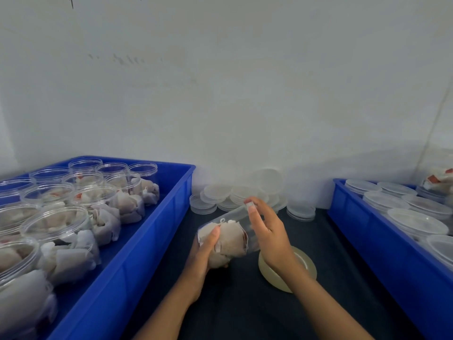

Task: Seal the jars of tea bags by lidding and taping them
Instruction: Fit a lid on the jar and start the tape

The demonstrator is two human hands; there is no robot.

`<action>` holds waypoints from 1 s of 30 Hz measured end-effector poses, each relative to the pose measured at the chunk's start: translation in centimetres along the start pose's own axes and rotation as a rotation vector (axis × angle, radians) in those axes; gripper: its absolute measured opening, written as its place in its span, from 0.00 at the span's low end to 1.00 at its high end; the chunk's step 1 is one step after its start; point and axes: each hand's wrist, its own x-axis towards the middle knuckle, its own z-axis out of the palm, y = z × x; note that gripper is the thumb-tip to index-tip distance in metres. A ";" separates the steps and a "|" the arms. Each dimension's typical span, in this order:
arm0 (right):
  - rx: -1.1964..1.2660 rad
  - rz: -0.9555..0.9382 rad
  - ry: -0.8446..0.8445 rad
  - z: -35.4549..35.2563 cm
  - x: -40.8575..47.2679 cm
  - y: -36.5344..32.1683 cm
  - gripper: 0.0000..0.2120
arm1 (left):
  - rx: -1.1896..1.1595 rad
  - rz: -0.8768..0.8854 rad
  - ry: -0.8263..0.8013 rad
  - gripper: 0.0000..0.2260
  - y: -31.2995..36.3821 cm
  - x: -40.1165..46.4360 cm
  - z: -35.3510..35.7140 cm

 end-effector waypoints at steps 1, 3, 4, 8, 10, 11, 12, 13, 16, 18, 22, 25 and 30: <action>-0.024 0.009 0.003 -0.4 0.1 -0.3 0.17 | 0.057 0.034 0.025 0.23 -0.2 0.0 0.0; -0.160 0.009 -0.031 -1.4 0.4 -1.1 0.17 | 0.243 0.176 0.027 0.30 -0.3 0.0 0.1; -0.257 -0.005 -0.061 -1.8 0.4 -1.6 0.19 | 0.346 0.231 -0.003 0.35 -0.4 -0.1 0.2; -0.492 -0.113 -0.146 -2.1 -0.3 -3.1 0.30 | 0.658 0.289 -0.021 0.39 -0.9 -0.5 0.6; -0.368 -0.100 -0.215 -2.4 -0.8 -3.2 0.28 | 0.640 0.270 0.033 0.38 -1.2 -0.4 0.4; -0.241 -0.061 -0.229 -2.8 -1.0 -3.1 0.26 | 0.625 0.251 0.065 0.38 -1.3 -0.3 0.3; -0.145 -0.017 -0.214 -3.4 -1.3 -2.9 0.24 | 0.615 0.239 0.092 0.39 -1.3 -0.3 0.2; -0.113 0.024 -0.182 -4.0 -1.5 -2.5 0.21 | 0.613 0.235 0.105 0.39 -1.4 -0.2 0.2; -0.257 0.111 -0.144 -6.3 -2.7 -0.7 0.12 | 0.647 0.241 0.077 0.37 -1.5 -0.3 0.3; -0.351 0.143 -0.194 -7.6 -3.9 0.7 0.09 | 0.678 0.234 0.038 0.35 -1.4 -0.4 0.4; -0.371 0.146 -0.258 -9.1 -5.7 2.4 0.09 | 0.701 0.207 0.007 0.34 -1.2 -0.4 0.5; -0.503 0.149 -0.428 -9.5 -6.3 3.4 0.14 | 0.724 0.207 0.006 0.37 -1.5 -0.3 0.5; -0.626 0.074 -0.340 -8.7 -7.1 4.5 0.06 | 0.726 0.215 -0.020 0.45 -2.0 0.1 0.3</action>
